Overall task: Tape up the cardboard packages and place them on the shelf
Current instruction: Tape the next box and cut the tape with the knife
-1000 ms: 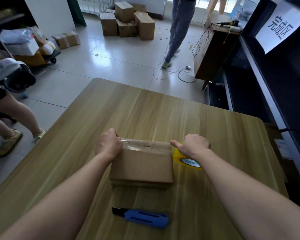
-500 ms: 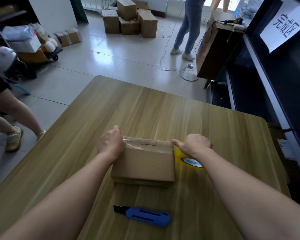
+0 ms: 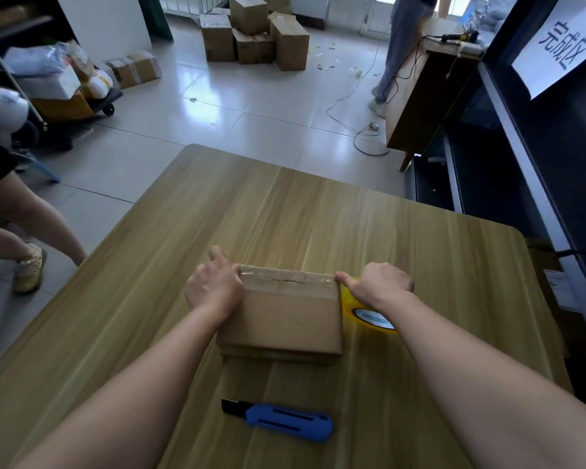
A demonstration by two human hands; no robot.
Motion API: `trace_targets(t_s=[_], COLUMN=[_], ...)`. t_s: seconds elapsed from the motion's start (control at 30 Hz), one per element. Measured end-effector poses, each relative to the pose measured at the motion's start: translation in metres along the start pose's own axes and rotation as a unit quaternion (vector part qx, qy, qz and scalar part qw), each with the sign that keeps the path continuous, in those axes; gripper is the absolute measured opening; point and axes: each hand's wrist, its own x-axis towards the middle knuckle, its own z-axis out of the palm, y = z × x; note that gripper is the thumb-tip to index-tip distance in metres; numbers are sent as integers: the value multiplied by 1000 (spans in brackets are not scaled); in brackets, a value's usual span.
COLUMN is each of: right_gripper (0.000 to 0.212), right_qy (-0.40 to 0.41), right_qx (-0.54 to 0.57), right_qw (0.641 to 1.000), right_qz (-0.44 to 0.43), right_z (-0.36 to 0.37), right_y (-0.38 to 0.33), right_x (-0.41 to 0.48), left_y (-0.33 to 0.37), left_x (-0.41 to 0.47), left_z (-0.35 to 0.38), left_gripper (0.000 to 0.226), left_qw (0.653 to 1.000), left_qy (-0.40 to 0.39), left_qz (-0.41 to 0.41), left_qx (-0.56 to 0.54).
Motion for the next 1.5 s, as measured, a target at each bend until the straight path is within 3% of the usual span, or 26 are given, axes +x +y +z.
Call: trace_targets(t_s=[0.1, 0.2, 0.33, 0.47, 0.6, 0.87, 1.03, 1.2, 1.4, 1.5], right_gripper=[72, 72, 72, 72, 71, 71, 70, 64, 65, 69], right_qy=[0, -9, -16, -22, -28, -30, -37, -66, -166, -230], right_qx=[4, 9, 12, 16, 20, 32, 48, 123, 217, 324], right_qw=[1000, 1000, 1000, 999, 999, 999, 998, 990, 961, 917], right_qz=[2, 2, 10, 17, 21, 28, 23, 0, -27, -14], right_z=[1, 1, 3, 3, 2, 3, 1, 1, -12, -11], right_y=[0, 0, -1, 0, 0, 0, 1, 3, 6, 3], right_x=[-1, 0, 0, -2, -4, -7, -9, -10, -15, -19], left_y=[-6, -8, -2, 10, 14, 32, 63, 79, 66, 54], left_x=[4, 1, -14, -34, -34, -39, -52, -59, -43, -35], left_z=[1, 2, 4, 12, 17, 14, 21, 32, 25, 19], left_gripper=[39, 36, 43, 91, 113, 114, 102, 119, 111, 108], left_qw=[992, 992, 995, 951, 924, 916, 882, 850, 830, 845], left_qy=[-53, -59, 41, -84, -153, -197, -216, -244, -229, -225], left_qz=[-75, -66, 86, 274, 289, 290, 366, 404, 437, 408], left_qx=[-84, -89, -23, 113, 199, 196, 205, 233, 261, 262])
